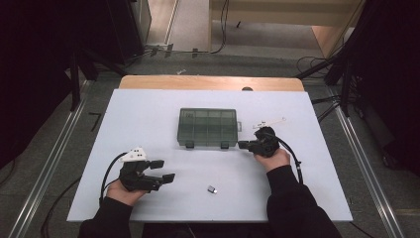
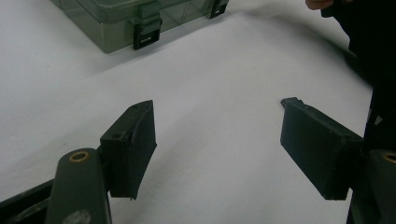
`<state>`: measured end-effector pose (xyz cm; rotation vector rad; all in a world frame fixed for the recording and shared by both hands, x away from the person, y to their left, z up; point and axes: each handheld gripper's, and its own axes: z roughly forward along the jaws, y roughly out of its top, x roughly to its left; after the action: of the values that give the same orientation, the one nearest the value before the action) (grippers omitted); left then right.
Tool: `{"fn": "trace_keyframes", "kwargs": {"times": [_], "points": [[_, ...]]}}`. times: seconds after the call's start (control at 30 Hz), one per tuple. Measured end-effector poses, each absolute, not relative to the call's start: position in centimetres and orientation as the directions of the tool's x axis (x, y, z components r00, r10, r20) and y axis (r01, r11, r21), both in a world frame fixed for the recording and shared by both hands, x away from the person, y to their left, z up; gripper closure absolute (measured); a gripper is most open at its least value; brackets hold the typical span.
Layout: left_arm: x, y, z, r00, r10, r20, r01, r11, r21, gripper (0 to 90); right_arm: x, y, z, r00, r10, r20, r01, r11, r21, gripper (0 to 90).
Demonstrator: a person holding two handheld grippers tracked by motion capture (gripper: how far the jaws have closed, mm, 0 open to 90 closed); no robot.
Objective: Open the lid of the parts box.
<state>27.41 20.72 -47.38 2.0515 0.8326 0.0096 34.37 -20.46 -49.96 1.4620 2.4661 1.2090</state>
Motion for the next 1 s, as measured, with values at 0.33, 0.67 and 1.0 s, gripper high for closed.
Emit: {"fn": "trace_keyframes", "kwargs": {"times": [0.33, 0.67, 1.0], "points": [[27.4, 20.66, -47.42, 0.772, 0.563, -0.294, 0.556, -0.375, 0.742, 26.9, 34.27, -20.38, -49.89, -0.561, 0.756, 0.339, 0.73, 0.257, 0.633, 88.1], [27.4, 20.64, -47.42, 0.773, 0.564, -0.29, 0.555, -0.381, 0.739, 26.9, 34.16, -20.17, -49.76, -0.571, 0.754, 0.325, 0.717, 0.265, 0.645, 88.1], [27.43, 20.65, -47.44, 0.774, 0.563, -0.289, 0.556, -0.385, 0.737, 26.8, 34.01, -20.18, -49.49, -0.576, 0.752, 0.322, 0.708, 0.262, 0.655, 88.1]]}}
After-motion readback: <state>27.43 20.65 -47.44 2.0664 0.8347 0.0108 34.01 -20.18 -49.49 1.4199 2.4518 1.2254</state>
